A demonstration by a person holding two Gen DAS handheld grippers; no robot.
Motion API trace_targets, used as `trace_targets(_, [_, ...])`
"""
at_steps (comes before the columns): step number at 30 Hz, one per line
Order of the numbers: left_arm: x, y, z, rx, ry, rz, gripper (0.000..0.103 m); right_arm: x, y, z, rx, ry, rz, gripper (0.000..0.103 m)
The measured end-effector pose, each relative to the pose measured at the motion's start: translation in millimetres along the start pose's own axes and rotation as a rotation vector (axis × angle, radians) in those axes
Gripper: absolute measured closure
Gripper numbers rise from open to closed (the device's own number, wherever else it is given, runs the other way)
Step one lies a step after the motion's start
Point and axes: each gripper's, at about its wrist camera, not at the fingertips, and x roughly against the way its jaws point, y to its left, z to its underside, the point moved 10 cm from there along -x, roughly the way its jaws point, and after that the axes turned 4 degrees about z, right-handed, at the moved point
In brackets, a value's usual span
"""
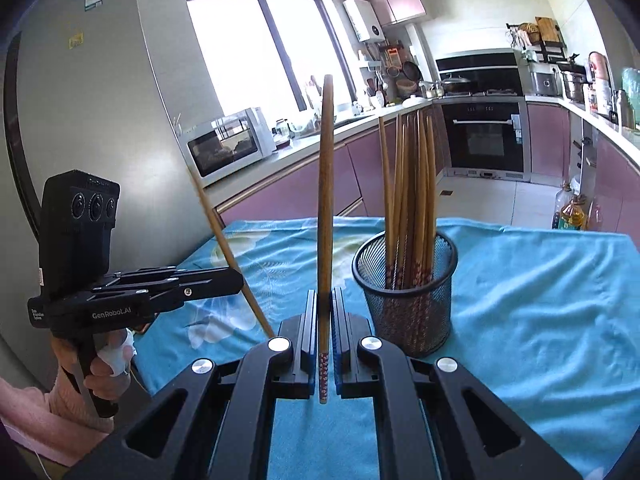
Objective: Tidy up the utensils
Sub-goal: 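Lower the chopstick into the mesh cup with the right gripper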
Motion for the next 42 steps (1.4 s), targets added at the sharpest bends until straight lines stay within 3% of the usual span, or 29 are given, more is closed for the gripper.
trace_targets(30, [6, -34, -83, -0.057, -0.116, 0.059, 0.096, 33, -23, -71, 0.060, -0.134, 0.074, 0.097])
trace_targets(42, [4, -50, -110, -0.090, -0.144, 0.066, 0.096, 30, -31, -87, 0.063, -0.146, 0.083, 0.097])
